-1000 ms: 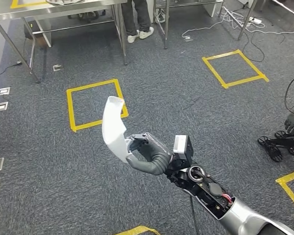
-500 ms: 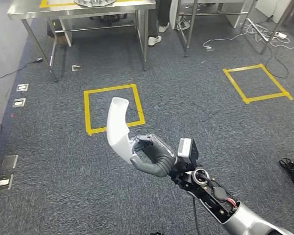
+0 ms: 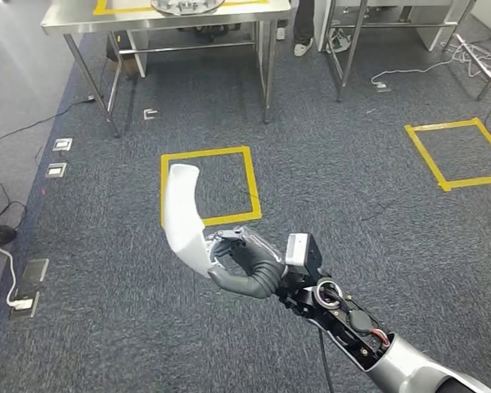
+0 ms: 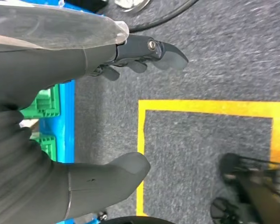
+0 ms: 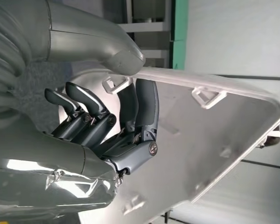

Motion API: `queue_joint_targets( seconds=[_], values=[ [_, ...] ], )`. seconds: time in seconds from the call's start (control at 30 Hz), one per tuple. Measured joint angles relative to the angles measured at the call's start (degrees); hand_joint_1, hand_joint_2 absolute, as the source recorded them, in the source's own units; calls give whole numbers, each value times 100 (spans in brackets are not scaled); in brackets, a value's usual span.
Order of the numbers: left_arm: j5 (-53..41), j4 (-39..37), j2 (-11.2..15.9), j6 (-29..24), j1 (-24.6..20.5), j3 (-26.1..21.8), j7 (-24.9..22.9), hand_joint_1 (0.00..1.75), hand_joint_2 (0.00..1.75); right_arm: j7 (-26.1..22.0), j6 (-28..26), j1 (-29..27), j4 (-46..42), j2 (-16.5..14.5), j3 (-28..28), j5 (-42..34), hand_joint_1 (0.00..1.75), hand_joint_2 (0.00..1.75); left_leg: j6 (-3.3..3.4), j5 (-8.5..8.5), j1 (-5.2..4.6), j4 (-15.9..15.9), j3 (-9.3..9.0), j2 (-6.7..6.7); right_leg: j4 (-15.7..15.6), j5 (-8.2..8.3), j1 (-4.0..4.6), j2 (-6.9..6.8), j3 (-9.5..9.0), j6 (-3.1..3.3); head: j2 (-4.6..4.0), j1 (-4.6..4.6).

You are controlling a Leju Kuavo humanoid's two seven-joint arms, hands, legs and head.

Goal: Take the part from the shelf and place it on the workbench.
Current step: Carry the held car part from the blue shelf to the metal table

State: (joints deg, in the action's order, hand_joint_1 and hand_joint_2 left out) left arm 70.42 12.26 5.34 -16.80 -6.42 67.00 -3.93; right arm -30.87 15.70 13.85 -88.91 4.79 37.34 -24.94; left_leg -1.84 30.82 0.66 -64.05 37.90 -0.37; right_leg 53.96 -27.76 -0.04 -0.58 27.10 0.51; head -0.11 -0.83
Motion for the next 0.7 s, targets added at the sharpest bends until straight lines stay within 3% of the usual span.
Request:
queue_joint_targets(
  seconds=[0.03, 0.1, 0.17, 0.23, 0.3, 0.37, 0.43, 0.47, 0.5, 0.57, 0.6, 0.63, 0.7],
  values=[
    [-10, 0, 4, 2, 15, 0, 0, 0, 175, 9, -16, 1, -8, 0, 2, 6, 175, 175, -11, -325, 19, 361, -58, 31, 9, -80, 0, -6, -78, -25, 0, 22],
    [-21, 0, 12, 8, 22, 1, 1, 0, 175, 25, -38, -4, -25, 0, 4, 8, 175, 175, 39, -747, 15, 787, -154, 107, 4, -231, 10, 2, -162, -88, 0, 54],
    [-21, 0, 18, 13, 7, 1, 2, 0, 175, 32, -43, -10, -54, 0, 5, 8, 175, 175, 153, -793, -9, 844, -229, 121, 51, -301, 7, 19, -272, -159, 0, 45],
    [-21, 0, 25, 15, -13, 1, 3, 0, 175, 32, -45, -11, -86, 0, 6, 7, 175, 175, 258, -780, -15, 866, -346, 87, 282, -315, -24, 24, -264, -212, 0, 11],
    [-21, 0, 37, 16, -30, -1, 7, 0, 175, 30, -64, -13, -104, 0, 6, 5, 175, 175, 334, -706, -24, 883, -470, 64, 884, -436, -41, 31, 78, -244, 0, -28],
    [-21, 0, 51, 17, -35, -1, 13, 0, 175, 28, -89, -25, -112, 0, 5, 2, 175, 175, 370, -605, -38, 896, -590, 31, 1594, -758, -38, 35, 595, -261, 0, -75],
    [-20, 0, 58, 19, -31, -1, 16, 0, 175, 30, -100, -46, -112, 0, 5, 1, 175, 175, 382, -485, -58, 902, -742, -7, 1775, -983, -22, 39, 923, -239, 0, -123],
    [-20, 0, 58, 20, -28, -1, 16, 0, 175, 30, -102, -52, -112, 0, 5, 1, 175, 175, 384, -420, -65, 904, -832, -23, 1583, -893, 1, 42, 963, -205, 0, -141],
    [-20, 0, 53, 22, -26, -1, 15, 0, 175, 30, -103, -55, -113, 0, 4, 1, 175, 175, 383, -356, -71, 911, -922, -35, 1242, -636, 40, 43, 938, -150, 0, -154],
    [-20, 0, 27, 26, -20, -1, 15, 0, 175, 30, -104, -60, -114, 0, 3, 0, 175, 175, 361, -246, -74, 938, -1072, -68, 506, 87, 135, 76, 842, -22, 0, -164],
    [-20, 0, 16, 27, -24, -1, 15, 0, 175, 30, -104, -63, -116, 0, 3, 0, 175, 175, 337, -203, -75, 967, -1120, -86, 278, 334, 167, 98, 794, 25, 0, -164],
    [-20, 0, 7, 31, -27, -1, 16, 0, 175, 30, -104, -65, -120, 0, 2, 0, 175, 175, 312, -188, -80, 975, -1162, -99, 156, 456, 182, 120, 764, 58, 0, -164],
    [-21, 0, 16, 43, -34, 0, 17, 0, 175, 27, -104, -59, -131, -1, 0, -3, 175, 175, 264, -199, -93, 952, -1217, -105, 47, 460, 155, 124, 616, 88, 0, -170]
  ],
)
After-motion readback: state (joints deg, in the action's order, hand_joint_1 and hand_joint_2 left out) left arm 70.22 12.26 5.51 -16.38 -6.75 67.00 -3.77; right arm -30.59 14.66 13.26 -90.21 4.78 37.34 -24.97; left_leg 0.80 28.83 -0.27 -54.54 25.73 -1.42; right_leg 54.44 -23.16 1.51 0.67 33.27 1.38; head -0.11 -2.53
